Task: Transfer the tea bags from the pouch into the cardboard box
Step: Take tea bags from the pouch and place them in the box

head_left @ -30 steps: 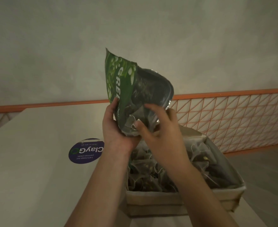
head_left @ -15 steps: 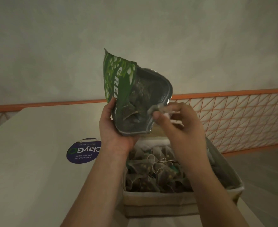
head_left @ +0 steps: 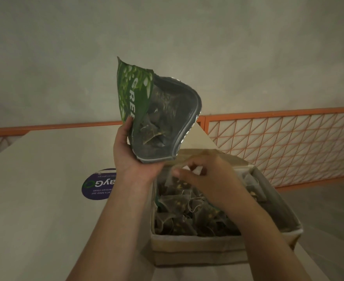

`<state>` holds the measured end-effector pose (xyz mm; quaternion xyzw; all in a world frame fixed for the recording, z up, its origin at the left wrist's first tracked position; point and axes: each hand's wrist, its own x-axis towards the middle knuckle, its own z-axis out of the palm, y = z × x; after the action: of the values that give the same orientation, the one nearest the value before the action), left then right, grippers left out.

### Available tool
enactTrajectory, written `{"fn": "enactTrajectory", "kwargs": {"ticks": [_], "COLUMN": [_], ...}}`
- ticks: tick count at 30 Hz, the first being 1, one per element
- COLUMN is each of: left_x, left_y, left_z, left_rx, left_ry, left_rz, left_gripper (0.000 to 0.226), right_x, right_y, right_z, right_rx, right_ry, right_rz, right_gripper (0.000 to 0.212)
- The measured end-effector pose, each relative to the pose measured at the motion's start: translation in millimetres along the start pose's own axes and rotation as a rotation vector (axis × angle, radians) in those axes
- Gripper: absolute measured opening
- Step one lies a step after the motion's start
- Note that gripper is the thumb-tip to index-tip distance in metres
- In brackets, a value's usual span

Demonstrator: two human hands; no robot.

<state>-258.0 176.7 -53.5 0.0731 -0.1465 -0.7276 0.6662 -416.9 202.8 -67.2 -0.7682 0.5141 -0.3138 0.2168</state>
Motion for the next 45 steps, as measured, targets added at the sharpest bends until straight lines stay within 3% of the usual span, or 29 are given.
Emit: {"fn": "enactTrajectory", "kwargs": {"ticks": [4,10,14,16,19,21,25,29,32,35,38,41,45], "left_x": [-1.3,-2.0,-0.1,0.8,1.8,1.9,0.5,-2.2,-1.8,0.0,0.0,-1.8,1.1], "left_y": [-0.6,0.0,1.6,2.9,2.7,1.7,-0.2,-2.9,-4.2,-4.1,-3.6,-2.8,0.1], "left_z": [1.9,2.1,-0.6,-1.1,-0.3,1.1,1.6,2.1,2.7,1.7,1.1,3.6,2.8], "left_rx": [-0.019,0.003,-0.01,-0.017,0.006,0.032,0.016,0.037,0.036,0.041,0.043,0.039,0.013], "left_ry": [-0.018,-0.011,-0.027,-0.036,0.003,0.02,0.007,0.022,0.028,0.039,0.039,0.026,0.024], "left_rz": [-0.012,-0.004,-0.02,-0.023,-0.003,0.005,-0.027,-0.036,-0.044,-0.016,-0.005,-0.005,-0.003], "left_gripper": [0.042,0.047,0.05,0.051,0.051,0.052,0.046,0.045,0.045,0.048,0.044,0.043,0.052], "right_x": [-3.8,-4.0,-5.4,-5.8,-7.6,-5.3,18.2,45.9,51.6,53.3,50.8,40.5,10.6], "right_y": [2.9,-4.1,-1.4,-3.7,-21.4,-38.3,-60.5,-72.5,-76.9,-73.9,-69.4,-63.0,-54.3], "right_z": [-1.2,-2.5,3.4,-1.1,-16.2,-24.1,-20.5,-0.4,9.6,12.4,12.9,2.0,-22.4], "right_rx": [-0.075,-0.072,-0.216,-0.21,-0.032,0.066,-0.23,-0.773,-0.853,-0.855,-0.759,-0.446,0.123], "right_ry": [-0.16,-0.017,-0.249,-0.174,0.175,0.336,0.49,0.534,0.415,0.398,0.434,0.535,0.539], "right_rz": [0.036,-0.047,-0.043,-0.087,-0.185,-0.257,-0.424,-0.328,-0.229,-0.215,-0.271,-0.369,-0.369], "right_gripper": [0.022,0.015,0.022,0.021,0.004,0.004,0.01,0.021,0.037,0.036,0.025,0.008,0.023]}}
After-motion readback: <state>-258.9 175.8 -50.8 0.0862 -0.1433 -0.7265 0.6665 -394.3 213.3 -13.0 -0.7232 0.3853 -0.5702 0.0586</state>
